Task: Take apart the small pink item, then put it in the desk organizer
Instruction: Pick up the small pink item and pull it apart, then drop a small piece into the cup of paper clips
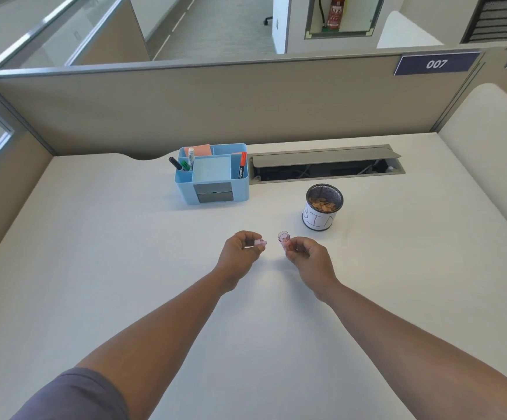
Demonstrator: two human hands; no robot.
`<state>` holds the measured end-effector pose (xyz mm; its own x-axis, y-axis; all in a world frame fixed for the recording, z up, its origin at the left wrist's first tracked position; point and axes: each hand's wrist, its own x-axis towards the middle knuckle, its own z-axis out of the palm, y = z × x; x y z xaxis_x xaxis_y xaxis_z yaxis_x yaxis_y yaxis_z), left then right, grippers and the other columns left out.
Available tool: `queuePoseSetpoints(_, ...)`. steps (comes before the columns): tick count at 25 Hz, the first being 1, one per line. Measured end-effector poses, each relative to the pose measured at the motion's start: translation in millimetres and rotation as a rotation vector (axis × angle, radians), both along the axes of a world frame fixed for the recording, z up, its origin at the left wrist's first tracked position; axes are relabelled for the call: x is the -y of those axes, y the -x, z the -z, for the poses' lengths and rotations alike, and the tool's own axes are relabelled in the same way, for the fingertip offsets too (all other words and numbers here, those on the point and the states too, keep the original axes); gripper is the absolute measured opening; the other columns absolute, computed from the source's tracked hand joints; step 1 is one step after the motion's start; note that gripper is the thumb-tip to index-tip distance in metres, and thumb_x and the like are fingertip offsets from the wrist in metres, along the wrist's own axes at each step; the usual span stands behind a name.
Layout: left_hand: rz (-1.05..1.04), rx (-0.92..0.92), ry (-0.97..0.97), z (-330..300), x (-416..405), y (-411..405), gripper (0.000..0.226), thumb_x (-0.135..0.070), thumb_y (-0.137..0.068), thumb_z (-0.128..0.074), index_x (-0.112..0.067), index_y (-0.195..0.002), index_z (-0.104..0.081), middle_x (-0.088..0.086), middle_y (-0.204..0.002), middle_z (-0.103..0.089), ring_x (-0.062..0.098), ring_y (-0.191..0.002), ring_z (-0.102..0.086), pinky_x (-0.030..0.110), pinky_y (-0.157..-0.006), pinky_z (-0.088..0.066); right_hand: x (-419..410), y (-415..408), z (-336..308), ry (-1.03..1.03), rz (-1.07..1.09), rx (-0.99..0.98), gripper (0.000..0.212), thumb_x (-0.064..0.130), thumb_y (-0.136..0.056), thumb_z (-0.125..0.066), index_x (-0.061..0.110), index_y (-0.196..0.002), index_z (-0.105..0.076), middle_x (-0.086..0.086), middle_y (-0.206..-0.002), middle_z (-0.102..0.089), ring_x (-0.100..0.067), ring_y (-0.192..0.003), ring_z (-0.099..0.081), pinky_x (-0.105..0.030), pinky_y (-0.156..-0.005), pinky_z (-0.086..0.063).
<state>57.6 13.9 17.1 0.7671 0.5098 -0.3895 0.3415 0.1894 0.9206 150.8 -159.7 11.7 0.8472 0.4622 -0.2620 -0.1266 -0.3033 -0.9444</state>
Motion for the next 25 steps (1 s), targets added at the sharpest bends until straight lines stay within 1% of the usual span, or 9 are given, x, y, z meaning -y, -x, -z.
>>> queuePoseSetpoints(3,-0.022,-0.028,0.007,14,6,-4,0.011,-0.017,-0.091,-0.075,-0.020,-0.099,-0.070,0.011,-0.113,-0.075,0.032,-0.113,-0.069,0.035,-0.085,-0.051,6,-12,-12,0.061,0.131,0.201,0.010,0.027,-0.093,-0.067,0.027,-0.102,-0.072,0.008,-0.098,-0.076,-0.010,-0.095,-0.070,-0.025,-0.083,-0.052)
queuePoseSetpoints(5,-0.028,-0.032,0.045,20,9,-8,0.010,-0.014,-0.092,-0.074,-0.019,-0.100,-0.069,0.012,-0.116,-0.075,0.034,-0.116,-0.068,0.037,-0.087,-0.049,10,-25,-22,0.067,0.211,0.327,0.017,0.033,-0.096,-0.062,0.026,-0.109,-0.071,0.007,-0.103,-0.073,-0.007,-0.096,-0.067,-0.024,-0.083,-0.051)
queuePoseSetpoints(6,-0.027,-0.032,0.061,22,9,-11,0.011,-0.013,-0.093,-0.073,-0.018,-0.101,-0.069,0.012,-0.116,-0.075,0.034,-0.118,-0.067,0.038,-0.088,-0.049,12,-33,-27,0.070,0.239,0.383,0.022,0.031,-0.098,-0.061,0.023,-0.116,-0.070,0.004,-0.108,-0.070,-0.010,-0.098,-0.065,-0.024,-0.086,-0.050)
queuePoseSetpoints(8,-0.016,-0.031,0.077,24,10,-18,0.011,-0.013,-0.093,-0.072,-0.017,-0.102,-0.068,0.010,-0.116,-0.075,0.032,-0.118,-0.068,0.038,-0.091,-0.050,16,-49,-34,0.105,0.277,0.477,0.029,0.017,-0.098,-0.060,0.014,-0.126,-0.066,-0.004,-0.116,-0.065,-0.019,-0.106,-0.062,-0.029,-0.092,-0.047)
queuePoseSetpoints(11,-0.014,-0.040,0.068,22,10,-28,0.010,-0.014,-0.094,-0.071,-0.018,-0.103,-0.067,0.007,-0.114,-0.076,0.026,-0.114,-0.069,0.037,-0.090,-0.049,18,-70,-42,0.180,0.317,0.489,0.035,0.005,-0.096,-0.059,0.007,-0.131,-0.063,-0.013,-0.123,-0.061,-0.030,-0.113,-0.060,-0.040,-0.100,-0.048)
queuePoseSetpoints(15,0.002,-0.065,0.033,20,9,-36,0.011,-0.019,-0.095,-0.071,-0.018,-0.105,-0.066,0.002,-0.113,-0.076,0.016,-0.102,-0.067,0.029,-0.079,-0.048,17,-84,-48,0.227,0.330,0.499,0.036,0.005,-0.094,-0.060,0.012,-0.128,-0.066,-0.011,-0.122,-0.062,-0.029,-0.112,-0.061,-0.038,-0.099,-0.049)
queuePoseSetpoints(20,0.027,-0.090,0.007,20,13,-35,0.016,-0.023,-0.095,-0.070,-0.017,-0.109,-0.066,-0.001,-0.112,-0.074,0.011,-0.095,-0.065,0.024,-0.072,-0.046,14,-96,-50,0.316,0.272,0.484,0.036,0.003,-0.094,-0.059,0.014,-0.128,-0.067,-0.010,-0.126,-0.058,-0.031,-0.113,-0.061,-0.053,-0.103,-0.046)
queuePoseSetpoints(22,0.039,-0.094,-0.012,21,14,-34,0.016,-0.024,-0.096,-0.070,-0.016,-0.110,-0.066,-0.001,-0.111,-0.074,0.010,-0.094,-0.064,0.023,-0.072,-0.046,11,-98,-51,0.319,0.253,0.500,0.037,0.004,-0.095,-0.059,0.013,-0.130,-0.066,-0.011,-0.126,-0.058,-0.031,-0.113,-0.062,-0.052,-0.104,-0.047)
queuePoseSetpoints(25,0.049,-0.093,-0.014,21,13,-33,0.018,-0.025,-0.095,-0.070,-0.016,-0.110,-0.067,0.000,-0.112,-0.073,0.009,-0.094,-0.064,0.023,-0.074,-0.046,8,-99,-54,0.289,0.270,0.505,0.035,0.009,-0.096,-0.060,0.014,-0.130,-0.062,-0.008,-0.122,-0.062,-0.027,-0.110,-0.063,-0.044,-0.101,-0.050)
